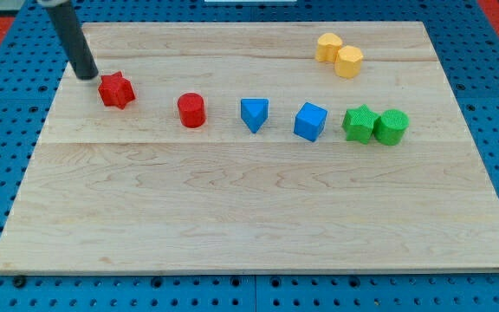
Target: Slightly move the red star toward the red circle
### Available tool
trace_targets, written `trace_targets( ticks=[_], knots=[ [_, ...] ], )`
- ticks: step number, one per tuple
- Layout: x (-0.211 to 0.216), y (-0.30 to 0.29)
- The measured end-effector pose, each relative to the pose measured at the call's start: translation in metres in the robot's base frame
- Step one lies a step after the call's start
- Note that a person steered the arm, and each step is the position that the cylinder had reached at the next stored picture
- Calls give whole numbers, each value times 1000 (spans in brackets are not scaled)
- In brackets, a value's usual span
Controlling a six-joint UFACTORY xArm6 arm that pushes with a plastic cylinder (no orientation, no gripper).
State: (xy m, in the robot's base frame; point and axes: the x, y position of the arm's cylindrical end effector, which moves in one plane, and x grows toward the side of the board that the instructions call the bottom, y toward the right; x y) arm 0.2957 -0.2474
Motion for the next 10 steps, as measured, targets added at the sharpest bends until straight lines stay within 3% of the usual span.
trace_targets(
  ticks=[2, 3, 5, 7, 8, 10],
  knots=[
    [65, 30],
    [34, 26],
    [45, 77],
    [74, 57],
    [58, 46],
    [51, 114]
  ],
)
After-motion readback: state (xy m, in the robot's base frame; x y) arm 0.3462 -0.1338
